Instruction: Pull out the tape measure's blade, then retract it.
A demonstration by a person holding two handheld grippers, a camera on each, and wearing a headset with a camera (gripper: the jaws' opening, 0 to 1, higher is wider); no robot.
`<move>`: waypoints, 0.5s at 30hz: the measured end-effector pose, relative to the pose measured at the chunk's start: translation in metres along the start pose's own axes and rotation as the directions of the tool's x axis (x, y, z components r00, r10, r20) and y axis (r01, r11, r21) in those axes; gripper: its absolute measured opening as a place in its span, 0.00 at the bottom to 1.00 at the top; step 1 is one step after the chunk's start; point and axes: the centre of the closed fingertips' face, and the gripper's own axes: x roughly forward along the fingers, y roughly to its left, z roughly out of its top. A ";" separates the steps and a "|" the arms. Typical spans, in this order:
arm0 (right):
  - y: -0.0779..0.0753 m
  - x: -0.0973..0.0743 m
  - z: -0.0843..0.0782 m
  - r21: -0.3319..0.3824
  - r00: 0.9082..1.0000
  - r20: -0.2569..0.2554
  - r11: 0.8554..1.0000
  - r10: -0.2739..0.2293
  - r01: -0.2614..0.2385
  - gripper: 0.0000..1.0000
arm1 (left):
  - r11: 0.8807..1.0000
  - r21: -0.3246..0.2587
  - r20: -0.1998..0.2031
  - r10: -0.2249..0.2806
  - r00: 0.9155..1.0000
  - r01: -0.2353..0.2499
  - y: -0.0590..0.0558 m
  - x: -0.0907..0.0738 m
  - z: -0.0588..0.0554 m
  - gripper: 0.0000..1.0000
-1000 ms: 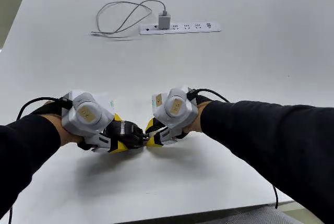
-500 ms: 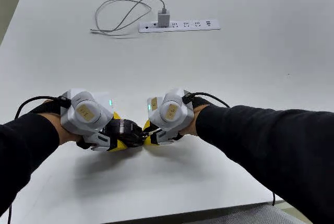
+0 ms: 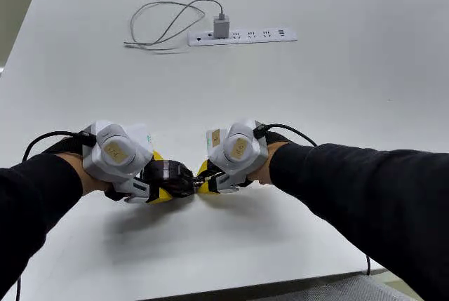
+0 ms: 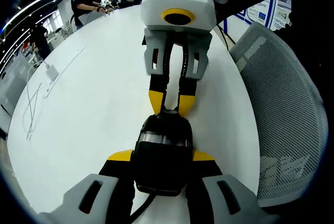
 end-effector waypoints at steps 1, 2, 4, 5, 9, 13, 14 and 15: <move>0.000 -0.001 -0.001 0.001 1.000 0.001 1.000 -0.001 0.001 0.10 | 1.000 0.000 0.000 0.000 1.000 0.000 0.000 0.000 0.000 0.32; 0.000 -0.001 -0.002 0.007 1.000 0.001 1.000 -0.001 0.001 0.10 | 1.000 0.002 0.001 -0.002 1.000 0.002 0.000 0.000 0.000 0.32; 0.001 -0.002 -0.002 0.011 1.000 0.002 1.000 -0.001 0.001 0.10 | 1.000 0.005 0.002 -0.002 1.000 0.002 -0.001 0.000 0.001 0.33; 0.000 -0.003 -0.003 0.013 1.000 0.002 1.000 -0.002 0.002 0.10 | 1.000 0.006 0.002 -0.001 1.000 0.001 -0.001 0.000 0.001 0.33; 0.000 -0.005 -0.006 0.018 1.000 0.003 1.000 -0.002 0.002 0.10 | 1.000 0.007 0.004 0.002 1.000 -0.002 -0.001 0.000 0.002 0.33; 0.000 -0.008 -0.009 0.019 1.000 0.000 1.000 -0.002 0.002 0.10 | 1.000 0.008 0.005 0.003 1.000 -0.003 -0.001 0.000 0.002 0.33; 0.000 -0.008 -0.009 0.020 1.000 -0.001 1.000 -0.003 0.003 0.10 | 1.000 0.009 0.006 0.004 1.000 -0.004 -0.001 0.000 0.002 0.33; 0.000 -0.009 -0.010 0.024 1.000 -0.002 1.000 -0.003 0.003 0.10 | 1.000 0.008 0.006 0.004 1.000 -0.004 -0.001 0.000 0.002 0.32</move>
